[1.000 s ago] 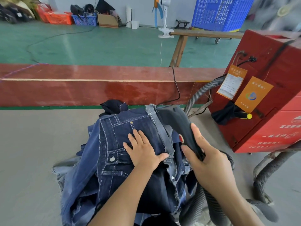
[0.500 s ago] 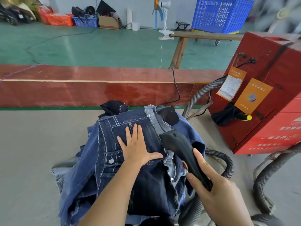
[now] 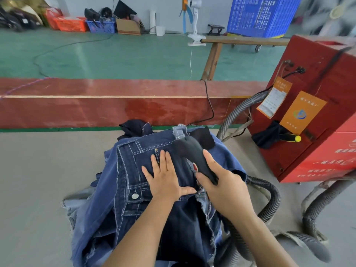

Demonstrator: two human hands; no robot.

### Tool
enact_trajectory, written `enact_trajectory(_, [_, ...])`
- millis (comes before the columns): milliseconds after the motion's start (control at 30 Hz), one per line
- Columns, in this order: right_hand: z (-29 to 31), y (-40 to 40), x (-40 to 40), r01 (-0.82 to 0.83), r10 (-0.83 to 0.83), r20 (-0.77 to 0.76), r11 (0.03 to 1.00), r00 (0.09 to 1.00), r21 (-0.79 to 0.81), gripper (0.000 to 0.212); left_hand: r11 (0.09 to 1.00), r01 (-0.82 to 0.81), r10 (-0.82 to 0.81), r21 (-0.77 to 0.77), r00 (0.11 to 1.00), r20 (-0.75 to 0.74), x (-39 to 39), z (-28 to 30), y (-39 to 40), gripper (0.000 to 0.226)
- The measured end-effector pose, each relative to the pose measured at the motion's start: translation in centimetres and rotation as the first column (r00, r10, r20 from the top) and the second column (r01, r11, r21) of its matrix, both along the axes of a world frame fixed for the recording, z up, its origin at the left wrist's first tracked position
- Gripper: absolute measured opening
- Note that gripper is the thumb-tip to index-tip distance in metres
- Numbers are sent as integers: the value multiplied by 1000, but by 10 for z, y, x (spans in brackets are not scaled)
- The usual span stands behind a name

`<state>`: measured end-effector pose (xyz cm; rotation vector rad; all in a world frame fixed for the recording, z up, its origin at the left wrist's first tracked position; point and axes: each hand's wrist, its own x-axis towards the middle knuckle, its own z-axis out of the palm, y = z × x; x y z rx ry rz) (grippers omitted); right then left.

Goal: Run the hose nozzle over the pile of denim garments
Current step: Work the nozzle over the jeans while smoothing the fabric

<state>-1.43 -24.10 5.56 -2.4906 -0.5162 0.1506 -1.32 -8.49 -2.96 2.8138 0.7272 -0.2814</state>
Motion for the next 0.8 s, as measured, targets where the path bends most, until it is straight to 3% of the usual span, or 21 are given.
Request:
enact_trajectory(133, [11, -20, -11, 33, -43, 80, 992, 996, 120, 58, 1000, 1, -2, -12, 1000, -14, 1, 2, -1, 147])
enact_trajectory(400, [-11, -47, -46, 112, -113, -1, 991, 994, -78, 65, 1000, 3, -3, 3, 1000, -31, 0, 1, -2, 146])
enact_trajectory(667, [-19, -7, -22, 23, -2, 92, 973, 996, -230, 58, 1000, -1, 1, -2, 1000, -22, -1, -1, -2, 143])
enact_trajectory(800, [-2, -5, 1, -14, 16, 26, 996, 1000, -94, 59, 1000, 6, -6, -1, 1000, -22, -2, 1, -3, 144])
